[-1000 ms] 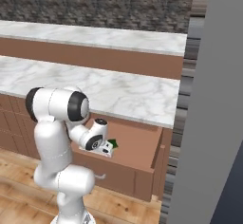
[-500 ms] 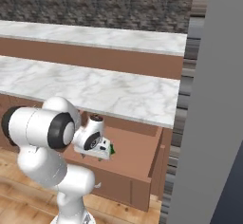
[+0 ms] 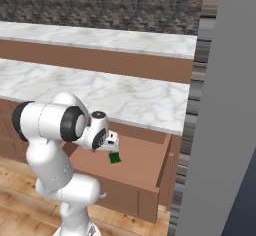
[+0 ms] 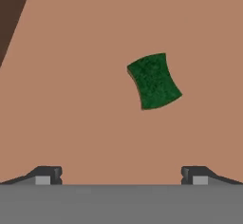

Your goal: Restock the sink supplies by placing the sponge and soap dispenser on the counter and next to the sink. Make sure the soap dispenser is upright.

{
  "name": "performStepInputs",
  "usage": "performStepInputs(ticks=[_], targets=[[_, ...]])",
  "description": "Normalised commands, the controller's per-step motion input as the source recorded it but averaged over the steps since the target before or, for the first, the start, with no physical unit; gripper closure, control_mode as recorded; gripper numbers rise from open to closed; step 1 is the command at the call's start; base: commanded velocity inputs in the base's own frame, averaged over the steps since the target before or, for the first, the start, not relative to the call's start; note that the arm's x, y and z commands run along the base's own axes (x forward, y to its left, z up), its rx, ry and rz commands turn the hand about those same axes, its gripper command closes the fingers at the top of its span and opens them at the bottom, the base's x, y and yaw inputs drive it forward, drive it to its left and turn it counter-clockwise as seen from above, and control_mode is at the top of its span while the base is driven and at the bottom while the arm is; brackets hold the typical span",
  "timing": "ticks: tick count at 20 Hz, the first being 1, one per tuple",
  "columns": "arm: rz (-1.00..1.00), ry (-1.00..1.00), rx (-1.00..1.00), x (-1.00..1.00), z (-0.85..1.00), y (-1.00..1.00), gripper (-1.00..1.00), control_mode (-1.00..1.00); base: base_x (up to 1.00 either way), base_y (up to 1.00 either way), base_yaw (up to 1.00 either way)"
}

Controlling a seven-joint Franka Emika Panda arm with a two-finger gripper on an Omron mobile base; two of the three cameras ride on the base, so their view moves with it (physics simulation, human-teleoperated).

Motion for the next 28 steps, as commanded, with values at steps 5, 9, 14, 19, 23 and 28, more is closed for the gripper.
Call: performStepInputs(ticks=[5, 9, 14, 19, 23, 28], targets=[[0.02, -0.06, -0.08, 0.26, -0.25, -0.05, -1.00, -1.00, 0.00, 0.00, 0.00], [0.01, 0.00, -0.02, 0.26, -0.15, -0.14, -1.00, -1.00, 0.00, 0.00, 0.00], [0.05, 0.01, 0.00, 0.50, -0.03, -0.28, -1.00, -1.00, 0.00, 0.00, 0.00], [0.10, 0.07, 0.00, 0.34, -0.32, -0.17, -1.00, -1.00, 0.00, 0.00, 0.00], [0.12, 0.09, 0.00, 0.25, -0.52, -0.04, -1.00, -1.00, 0.00, 0.00, 0.00], [0.09, 0.10, 0.00, 0.28, -0.41, 0.00, -1.00, -1.00, 0.00, 0.00, 0.00]])
